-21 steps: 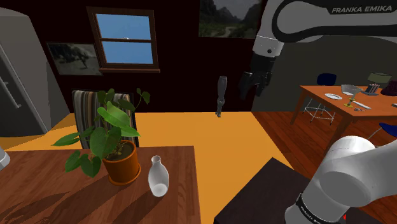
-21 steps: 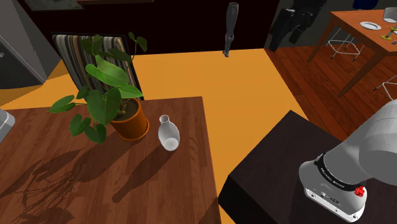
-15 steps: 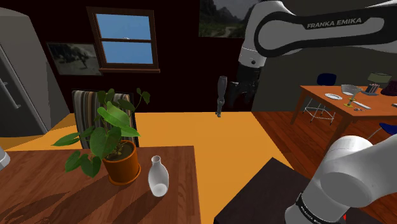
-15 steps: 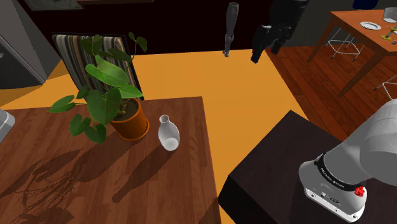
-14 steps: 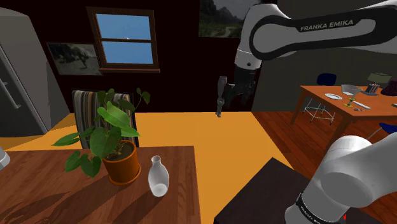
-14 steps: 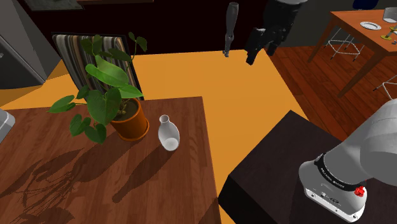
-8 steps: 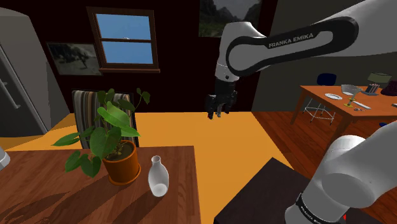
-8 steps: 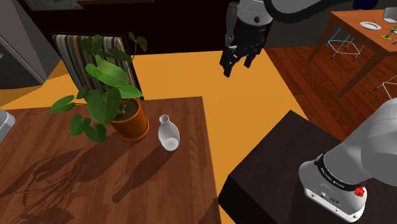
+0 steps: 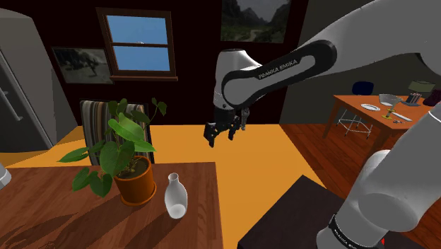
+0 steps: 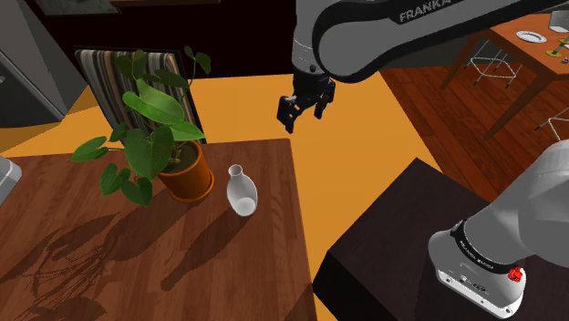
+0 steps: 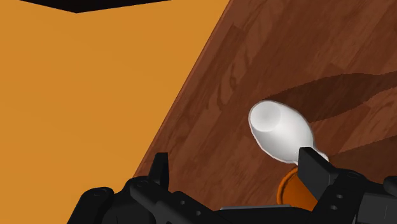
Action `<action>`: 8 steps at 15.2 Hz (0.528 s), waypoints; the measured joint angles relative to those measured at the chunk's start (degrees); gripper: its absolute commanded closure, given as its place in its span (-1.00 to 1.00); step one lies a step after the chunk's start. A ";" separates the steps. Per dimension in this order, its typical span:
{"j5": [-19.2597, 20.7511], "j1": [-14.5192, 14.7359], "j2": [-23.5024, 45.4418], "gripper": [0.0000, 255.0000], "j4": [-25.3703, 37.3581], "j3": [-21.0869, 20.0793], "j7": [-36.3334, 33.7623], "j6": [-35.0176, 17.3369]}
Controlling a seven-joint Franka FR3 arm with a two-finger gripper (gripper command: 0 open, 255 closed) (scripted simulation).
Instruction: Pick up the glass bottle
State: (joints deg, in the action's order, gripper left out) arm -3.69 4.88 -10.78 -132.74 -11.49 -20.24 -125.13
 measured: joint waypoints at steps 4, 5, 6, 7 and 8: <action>2.31 0.95 8.84 -1.00 4.27 -2.10 -3.98 -4.01; 2.98 1.09 10.92 -1.00 5.29 -2.31 -4.63 -4.91; 3.64 1.31 12.79 -1.00 6.34 -2.52 -5.38 -5.56; 4.47 1.83 14.94 -1.00 8.39 -2.92 -6.67 -5.46; 5.28 2.16 17.19 -1.00 9.56 -3.06 -7.54 -6.34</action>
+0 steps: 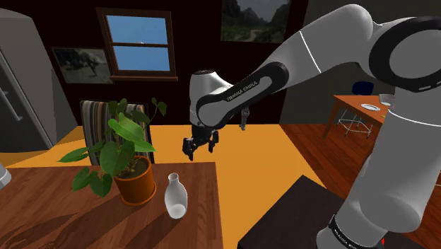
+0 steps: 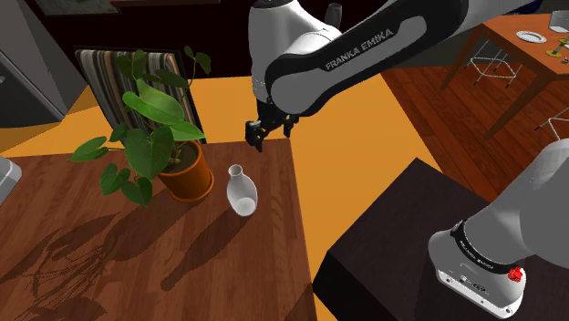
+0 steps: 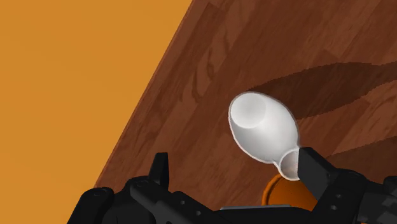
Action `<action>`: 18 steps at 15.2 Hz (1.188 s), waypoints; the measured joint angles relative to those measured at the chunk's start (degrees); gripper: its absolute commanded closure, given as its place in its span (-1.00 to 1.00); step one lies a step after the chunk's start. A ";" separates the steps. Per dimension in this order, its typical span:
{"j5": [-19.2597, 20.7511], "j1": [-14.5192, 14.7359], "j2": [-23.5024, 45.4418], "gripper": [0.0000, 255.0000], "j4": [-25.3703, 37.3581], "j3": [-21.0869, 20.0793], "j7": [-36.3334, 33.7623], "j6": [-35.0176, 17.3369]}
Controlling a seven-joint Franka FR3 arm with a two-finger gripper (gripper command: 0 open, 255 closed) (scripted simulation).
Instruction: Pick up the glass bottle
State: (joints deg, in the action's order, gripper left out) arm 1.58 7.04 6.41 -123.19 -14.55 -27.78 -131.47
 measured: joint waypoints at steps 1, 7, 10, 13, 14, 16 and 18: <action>1.07 0.59 2.86 -1.00 1.80 -0.19 -1.28 -0.88; 5.55 3.92 15.64 -1.00 12.11 0.14 -6.02 -2.10; 7.39 6.06 22.41 -1.00 18.25 0.71 -7.97 -2.15; 8.58 7.68 28.01 -1.00 23.86 1.33 -8.98 -1.74; 8.73 7.83 28.46 -1.00 23.77 1.42 -9.17 -2.24; 9.01 7.99 29.77 -1.00 24.35 1.66 -9.25 -2.96; 9.32 8.26 30.94 -1.00 24.48 1.88 -9.54 -3.99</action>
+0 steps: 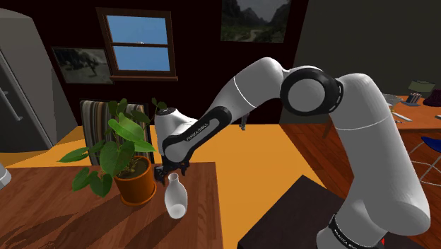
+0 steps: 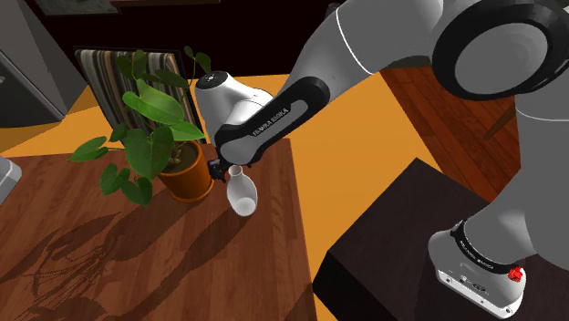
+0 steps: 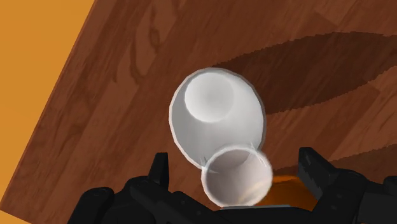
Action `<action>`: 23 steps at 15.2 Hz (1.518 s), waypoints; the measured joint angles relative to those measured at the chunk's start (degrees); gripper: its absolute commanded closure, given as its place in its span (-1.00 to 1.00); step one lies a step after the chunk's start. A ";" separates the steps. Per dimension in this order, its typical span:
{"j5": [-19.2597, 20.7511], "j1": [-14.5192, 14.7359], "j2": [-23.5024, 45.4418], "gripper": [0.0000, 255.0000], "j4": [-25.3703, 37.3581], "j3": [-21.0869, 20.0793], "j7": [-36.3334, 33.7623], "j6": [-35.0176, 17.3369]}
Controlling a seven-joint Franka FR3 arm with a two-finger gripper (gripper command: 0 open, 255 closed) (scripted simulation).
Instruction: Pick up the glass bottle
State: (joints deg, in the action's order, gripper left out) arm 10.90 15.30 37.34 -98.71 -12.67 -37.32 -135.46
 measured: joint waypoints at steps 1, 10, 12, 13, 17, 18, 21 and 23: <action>0.15 0.16 0.65 -1.00 0.19 0.12 -0.15 -0.45; 0.36 0.31 1.44 1.00 0.39 0.27 -0.29 -1.15; 0.35 0.31 1.43 1.00 0.39 0.27 -0.28 -1.14; 0.36 0.30 1.47 1.00 0.45 0.27 -0.26 -1.14; -0.03 -0.04 0.02 1.00 0.25 -0.01 0.08 0.23; -0.18 -0.15 -0.64 1.00 0.10 -0.13 0.18 0.74; -0.57 -0.37 -1.95 1.00 0.39 -0.43 0.47 2.31; -0.83 -0.34 -2.98 1.00 0.54 -0.67 0.44 3.48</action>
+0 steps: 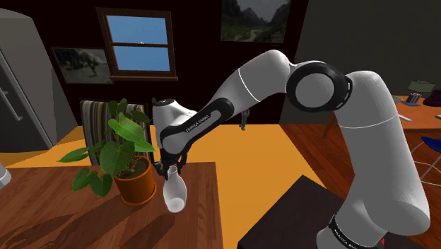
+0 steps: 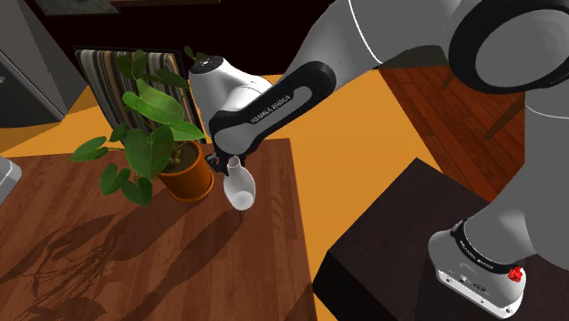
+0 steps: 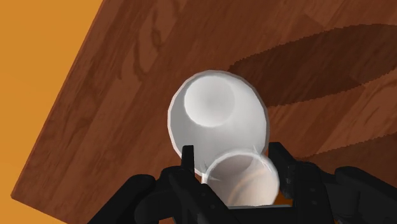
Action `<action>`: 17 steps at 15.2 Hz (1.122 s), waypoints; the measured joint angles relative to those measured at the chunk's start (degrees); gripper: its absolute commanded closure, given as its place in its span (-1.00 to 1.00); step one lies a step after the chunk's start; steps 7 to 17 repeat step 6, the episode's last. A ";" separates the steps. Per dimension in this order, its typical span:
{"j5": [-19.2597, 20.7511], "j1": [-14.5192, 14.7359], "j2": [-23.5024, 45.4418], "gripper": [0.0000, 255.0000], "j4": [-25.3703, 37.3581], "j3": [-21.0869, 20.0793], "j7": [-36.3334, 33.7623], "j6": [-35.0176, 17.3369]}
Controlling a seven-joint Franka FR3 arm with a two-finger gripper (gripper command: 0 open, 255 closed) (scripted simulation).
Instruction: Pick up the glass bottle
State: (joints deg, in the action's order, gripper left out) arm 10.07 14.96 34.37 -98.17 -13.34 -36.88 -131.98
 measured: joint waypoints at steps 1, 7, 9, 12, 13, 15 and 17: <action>-0.13 -0.06 -0.52 1.00 -0.07 -0.10 0.05 0.44; -0.78 -0.45 -2.79 1.00 0.20 -0.52 0.53 2.93; -0.78 -0.45 -2.79 1.00 0.20 -0.52 0.53 2.93; -0.78 -0.45 -2.79 1.00 0.20 -0.52 0.53 2.93; -0.78 -0.45 -2.79 1.00 0.20 -0.52 0.53 2.93; -0.78 -0.45 -2.79 1.00 0.20 -0.52 0.53 2.93; -0.78 -0.45 -2.79 1.00 0.20 -0.52 0.53 2.93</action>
